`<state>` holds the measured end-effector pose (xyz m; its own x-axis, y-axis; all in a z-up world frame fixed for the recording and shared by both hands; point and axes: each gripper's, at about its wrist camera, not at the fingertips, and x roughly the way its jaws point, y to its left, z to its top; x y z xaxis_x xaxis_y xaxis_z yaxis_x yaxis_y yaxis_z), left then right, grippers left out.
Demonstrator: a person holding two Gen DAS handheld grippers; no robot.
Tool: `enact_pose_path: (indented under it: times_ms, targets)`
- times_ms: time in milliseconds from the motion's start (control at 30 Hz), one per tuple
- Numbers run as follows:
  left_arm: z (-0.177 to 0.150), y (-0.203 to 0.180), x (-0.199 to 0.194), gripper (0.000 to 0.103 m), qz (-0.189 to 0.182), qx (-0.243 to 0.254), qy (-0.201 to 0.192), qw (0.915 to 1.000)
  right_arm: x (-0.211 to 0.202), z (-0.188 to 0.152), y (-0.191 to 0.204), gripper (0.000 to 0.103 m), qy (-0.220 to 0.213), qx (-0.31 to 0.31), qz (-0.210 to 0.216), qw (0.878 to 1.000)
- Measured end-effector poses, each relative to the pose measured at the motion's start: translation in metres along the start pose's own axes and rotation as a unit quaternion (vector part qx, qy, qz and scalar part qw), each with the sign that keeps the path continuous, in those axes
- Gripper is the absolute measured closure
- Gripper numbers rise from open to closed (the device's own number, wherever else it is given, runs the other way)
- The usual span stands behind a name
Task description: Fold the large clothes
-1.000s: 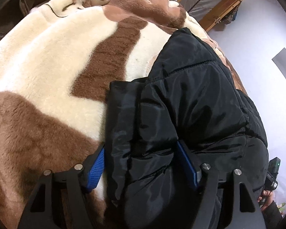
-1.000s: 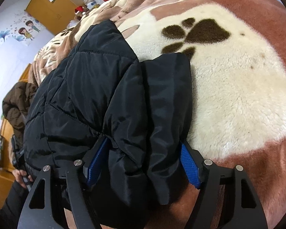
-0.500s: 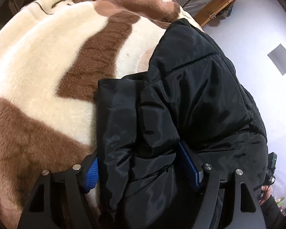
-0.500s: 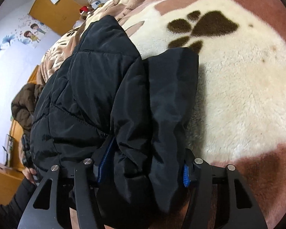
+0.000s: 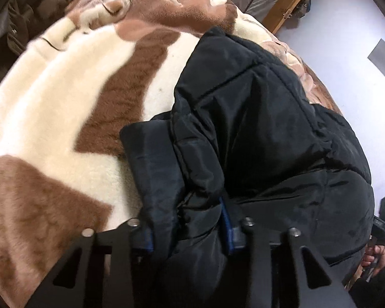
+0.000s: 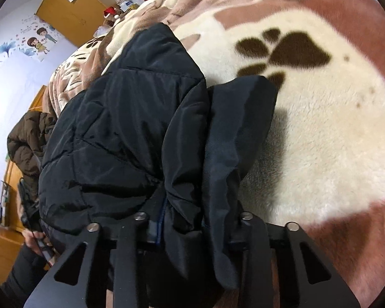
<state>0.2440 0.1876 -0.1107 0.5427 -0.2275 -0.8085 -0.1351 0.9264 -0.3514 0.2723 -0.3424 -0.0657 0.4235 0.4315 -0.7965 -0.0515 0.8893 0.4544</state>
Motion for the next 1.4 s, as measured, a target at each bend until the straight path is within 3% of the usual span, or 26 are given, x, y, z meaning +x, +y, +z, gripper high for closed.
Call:
enact_pose_path:
  times_ms: [367, 833, 1067, 1400]
  targets:
    - [-0.021, -0.019, -0.095, 0.074, 0.013, 0.029, -0.052, 0.9981, -0.069, -0.021, 0.033, 0.080, -0.042, -0.030, 0.010, 0.999]
    - [-0.014, -0.015, -0.134, 0.075, 0.012, 0.025, -0.083, 0.9961, -0.088, -0.018, 0.058, 0.080, -0.064, -0.051, 0.028, 0.996]
    - [0.019, -0.011, -0.137, 0.075, 0.013, 0.030, -0.101, 0.9944, -0.077, 0.010, 0.078, 0.080, -0.076, -0.059, 0.035, 0.995]
    - [0.094, 0.013, -0.115, 0.075, 0.022, 0.030, -0.120, 0.9920, -0.026, 0.069, 0.114, 0.080, -0.086, -0.069, 0.046, 0.993]
